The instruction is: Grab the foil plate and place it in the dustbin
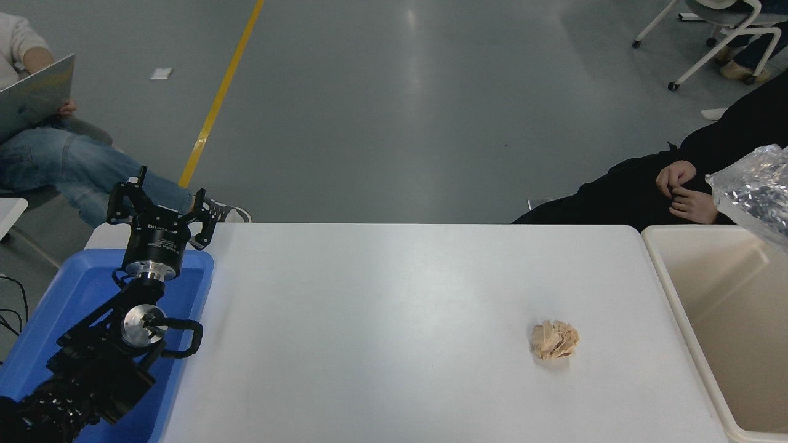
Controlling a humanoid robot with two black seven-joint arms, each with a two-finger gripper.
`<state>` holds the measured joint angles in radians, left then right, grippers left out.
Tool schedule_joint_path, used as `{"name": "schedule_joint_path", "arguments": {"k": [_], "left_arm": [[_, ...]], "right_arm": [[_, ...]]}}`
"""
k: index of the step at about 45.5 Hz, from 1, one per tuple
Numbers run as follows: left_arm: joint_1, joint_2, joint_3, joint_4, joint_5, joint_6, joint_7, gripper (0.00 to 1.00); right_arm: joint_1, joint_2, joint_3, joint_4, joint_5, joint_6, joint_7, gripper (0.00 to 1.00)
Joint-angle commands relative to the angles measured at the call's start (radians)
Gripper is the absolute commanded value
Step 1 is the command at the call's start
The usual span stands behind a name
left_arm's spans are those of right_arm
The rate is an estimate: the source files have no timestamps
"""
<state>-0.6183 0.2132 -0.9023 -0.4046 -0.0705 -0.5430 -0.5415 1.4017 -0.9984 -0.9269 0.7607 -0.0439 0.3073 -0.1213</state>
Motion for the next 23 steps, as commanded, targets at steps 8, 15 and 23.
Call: {"name": "schedule_joint_path", "arguments": {"k": [8,15,23], "left_arm": [[0.0,0.0,-0.001,0.0,0.0,0.0,0.0,0.99],[0.0,0.0,-0.001,0.001,0.0,0.0,0.0,0.99],[0.0,0.0,-0.001,0.0,0.0,0.0,0.0,0.99]], "right_arm": [[-0.495,0.173,0.404,-0.417,-0.001,-0.056,0.0,0.0],[-0.596,0.257,0.49,-0.526,-0.002,-0.1,0.0,0.0],[-0.661,0.317,0.491,-0.589,-0.001,-0.197,0.0,0.0]]}}
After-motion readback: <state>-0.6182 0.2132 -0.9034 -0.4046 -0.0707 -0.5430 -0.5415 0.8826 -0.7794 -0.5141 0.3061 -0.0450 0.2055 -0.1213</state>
